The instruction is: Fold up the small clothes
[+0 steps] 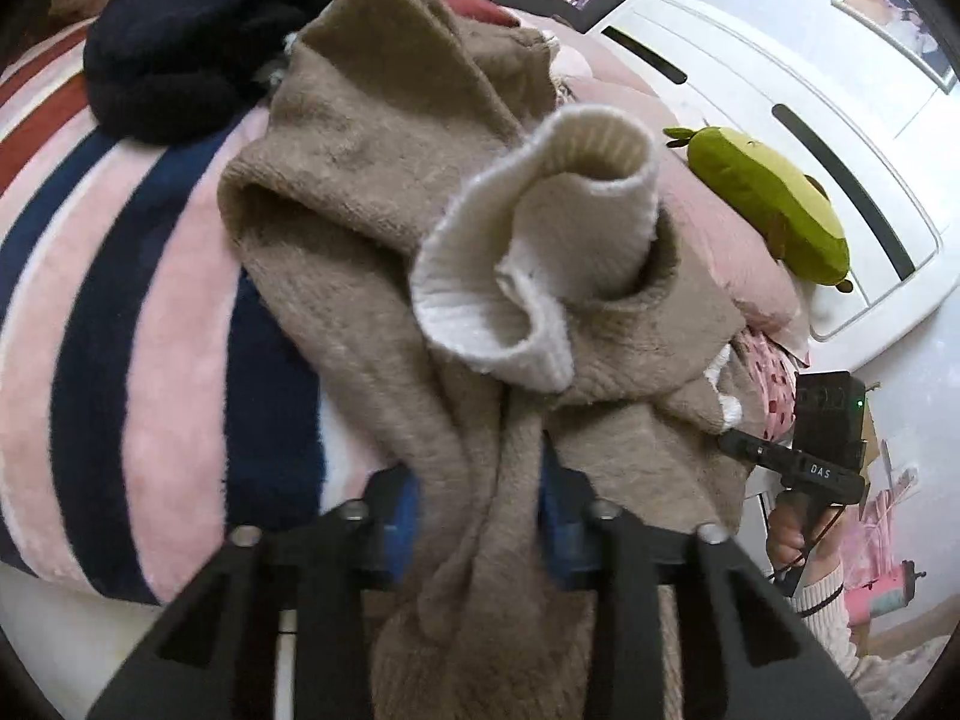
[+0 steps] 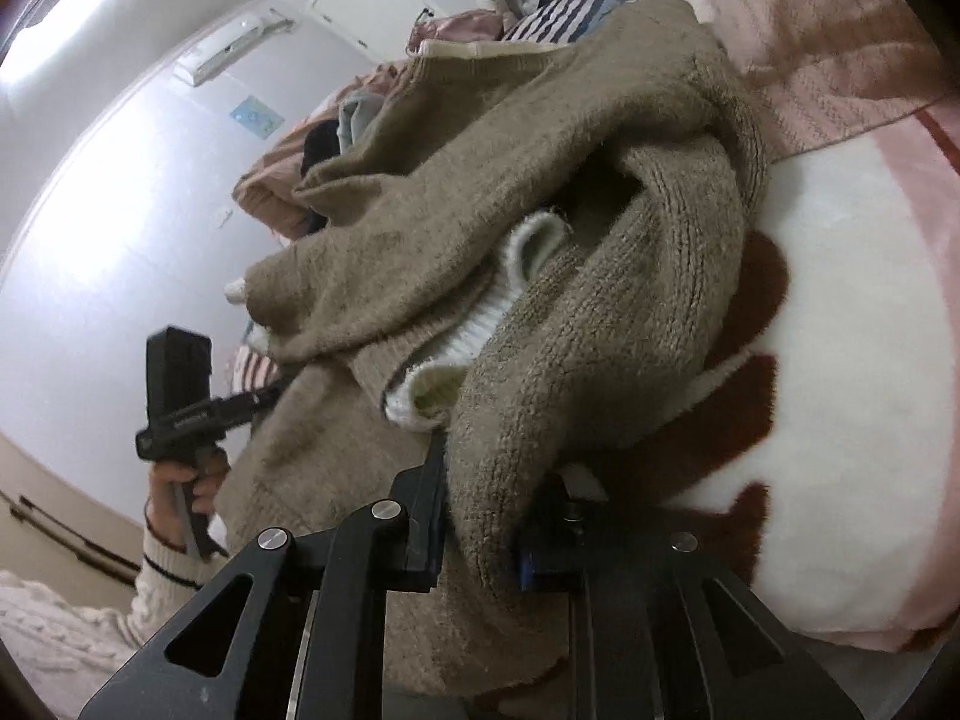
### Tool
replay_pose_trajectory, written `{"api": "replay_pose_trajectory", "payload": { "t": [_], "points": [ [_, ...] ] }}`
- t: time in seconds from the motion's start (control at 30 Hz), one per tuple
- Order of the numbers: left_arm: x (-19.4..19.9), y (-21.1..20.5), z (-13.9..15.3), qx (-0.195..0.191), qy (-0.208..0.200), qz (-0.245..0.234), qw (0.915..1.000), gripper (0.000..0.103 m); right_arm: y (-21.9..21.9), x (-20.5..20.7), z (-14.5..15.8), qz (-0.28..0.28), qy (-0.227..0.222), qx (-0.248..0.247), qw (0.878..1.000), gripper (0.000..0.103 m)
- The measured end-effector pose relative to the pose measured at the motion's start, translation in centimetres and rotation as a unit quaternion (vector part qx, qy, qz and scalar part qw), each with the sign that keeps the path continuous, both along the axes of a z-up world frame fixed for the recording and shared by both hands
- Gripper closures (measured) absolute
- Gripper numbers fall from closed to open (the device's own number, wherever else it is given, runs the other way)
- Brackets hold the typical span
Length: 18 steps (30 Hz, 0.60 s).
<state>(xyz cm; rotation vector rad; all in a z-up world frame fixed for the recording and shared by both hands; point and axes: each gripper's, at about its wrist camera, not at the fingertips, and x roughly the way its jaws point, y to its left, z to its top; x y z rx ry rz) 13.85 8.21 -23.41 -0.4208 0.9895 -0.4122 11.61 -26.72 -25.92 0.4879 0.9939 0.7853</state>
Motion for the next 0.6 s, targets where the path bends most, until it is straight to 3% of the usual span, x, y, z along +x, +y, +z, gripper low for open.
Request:
{"api": "replay_pose_trajectory", "payload": {
  "t": [0.23, 0.4, 0.6],
  "points": [
    [-2.9, 0.7, 4.4, -0.039, -0.062, 0.012, 0.9972, 0.094, -2.0, -1.7, 4.3, -0.016, -0.056, 0.07, 0.996, 0.093],
    [-5.8, 1.0, 8.1, -0.047, -0.103, 0.011, 0.9935, 0.096, -2.1, -3.1, 7.2, -0.012, -0.086, 0.085, 0.993, 0.093],
    [-6.9, 1.6, 12.8, -0.007, -0.155, 0.012, 0.9877, 0.096, -3.1, -3.4, 11.8, -0.042, -0.119, 0.082, 0.989, 0.093]
  ]
}}
